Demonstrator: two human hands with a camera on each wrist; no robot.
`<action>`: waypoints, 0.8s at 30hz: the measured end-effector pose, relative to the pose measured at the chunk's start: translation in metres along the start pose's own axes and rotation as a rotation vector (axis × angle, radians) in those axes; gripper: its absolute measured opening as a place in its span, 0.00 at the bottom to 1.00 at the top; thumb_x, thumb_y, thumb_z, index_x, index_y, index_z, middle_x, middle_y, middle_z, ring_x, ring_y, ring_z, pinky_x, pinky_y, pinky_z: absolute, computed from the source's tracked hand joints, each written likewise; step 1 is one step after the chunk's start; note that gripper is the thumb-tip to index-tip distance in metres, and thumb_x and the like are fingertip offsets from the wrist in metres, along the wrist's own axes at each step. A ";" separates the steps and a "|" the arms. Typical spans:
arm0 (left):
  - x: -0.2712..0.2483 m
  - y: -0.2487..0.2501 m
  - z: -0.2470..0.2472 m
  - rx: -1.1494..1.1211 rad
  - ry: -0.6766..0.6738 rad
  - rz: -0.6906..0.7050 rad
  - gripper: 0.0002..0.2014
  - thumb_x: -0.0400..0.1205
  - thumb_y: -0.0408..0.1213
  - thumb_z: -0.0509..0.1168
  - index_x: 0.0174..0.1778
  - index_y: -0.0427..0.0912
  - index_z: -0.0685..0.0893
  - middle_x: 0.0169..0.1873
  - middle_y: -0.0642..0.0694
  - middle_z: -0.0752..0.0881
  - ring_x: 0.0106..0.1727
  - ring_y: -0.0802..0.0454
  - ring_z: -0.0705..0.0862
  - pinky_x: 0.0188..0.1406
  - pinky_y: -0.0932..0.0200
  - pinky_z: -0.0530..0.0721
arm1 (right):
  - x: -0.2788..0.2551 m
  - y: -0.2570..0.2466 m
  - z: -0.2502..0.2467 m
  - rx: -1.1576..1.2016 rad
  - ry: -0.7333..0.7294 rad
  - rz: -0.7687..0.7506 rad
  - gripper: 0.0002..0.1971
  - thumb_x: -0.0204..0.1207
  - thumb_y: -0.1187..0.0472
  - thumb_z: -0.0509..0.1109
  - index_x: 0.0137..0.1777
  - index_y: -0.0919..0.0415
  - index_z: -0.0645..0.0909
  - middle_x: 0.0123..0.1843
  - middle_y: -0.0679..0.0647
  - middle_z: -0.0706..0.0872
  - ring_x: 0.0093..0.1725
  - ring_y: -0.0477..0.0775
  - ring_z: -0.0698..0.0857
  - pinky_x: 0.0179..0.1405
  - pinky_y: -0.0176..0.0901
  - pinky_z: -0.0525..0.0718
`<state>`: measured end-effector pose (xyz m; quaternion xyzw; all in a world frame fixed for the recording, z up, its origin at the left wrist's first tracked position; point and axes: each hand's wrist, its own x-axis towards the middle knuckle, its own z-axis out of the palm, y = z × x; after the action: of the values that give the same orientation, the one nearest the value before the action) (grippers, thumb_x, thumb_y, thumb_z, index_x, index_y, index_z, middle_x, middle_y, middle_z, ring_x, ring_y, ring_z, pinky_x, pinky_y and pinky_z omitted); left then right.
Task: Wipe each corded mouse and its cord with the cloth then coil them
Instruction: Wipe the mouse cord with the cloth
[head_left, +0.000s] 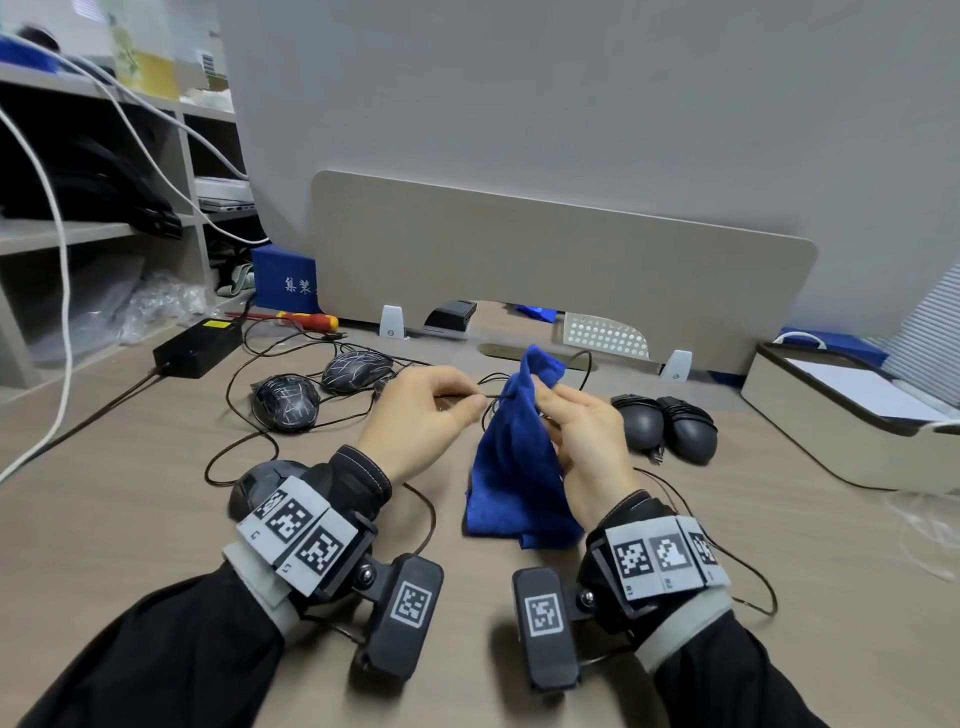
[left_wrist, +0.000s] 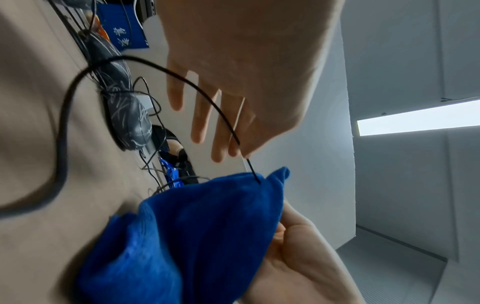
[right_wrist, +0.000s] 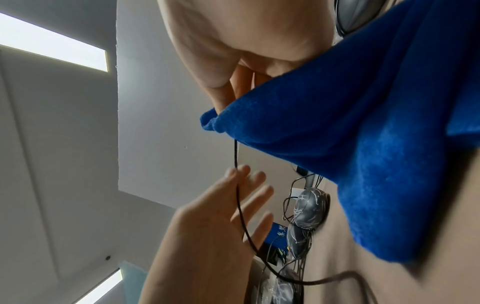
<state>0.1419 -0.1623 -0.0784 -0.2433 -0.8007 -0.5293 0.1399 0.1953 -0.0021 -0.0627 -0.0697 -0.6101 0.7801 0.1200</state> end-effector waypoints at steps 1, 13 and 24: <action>-0.002 0.002 0.002 -0.012 -0.029 0.017 0.10 0.80 0.29 0.71 0.35 0.48 0.88 0.30 0.51 0.89 0.33 0.56 0.87 0.44 0.57 0.87 | 0.000 0.001 0.001 -0.011 -0.004 -0.003 0.05 0.80 0.61 0.74 0.47 0.59 0.92 0.40 0.55 0.93 0.39 0.48 0.90 0.40 0.39 0.86; 0.004 -0.006 -0.010 -0.061 -0.041 -0.038 0.14 0.78 0.34 0.75 0.27 0.48 0.84 0.23 0.51 0.84 0.28 0.57 0.76 0.35 0.59 0.75 | 0.005 -0.009 -0.014 0.273 0.277 0.048 0.15 0.76 0.70 0.74 0.28 0.60 0.81 0.22 0.50 0.81 0.17 0.45 0.78 0.16 0.32 0.75; -0.002 0.003 -0.004 0.052 0.073 0.053 0.02 0.75 0.46 0.74 0.37 0.56 0.89 0.36 0.58 0.91 0.43 0.59 0.89 0.50 0.48 0.88 | 0.000 0.000 0.002 0.114 0.131 -0.001 0.04 0.76 0.60 0.77 0.46 0.60 0.92 0.39 0.56 0.91 0.39 0.51 0.89 0.36 0.39 0.87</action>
<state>0.1450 -0.1655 -0.0750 -0.2411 -0.8019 -0.5129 0.1891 0.1951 -0.0038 -0.0625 -0.1134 -0.5556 0.8072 0.1637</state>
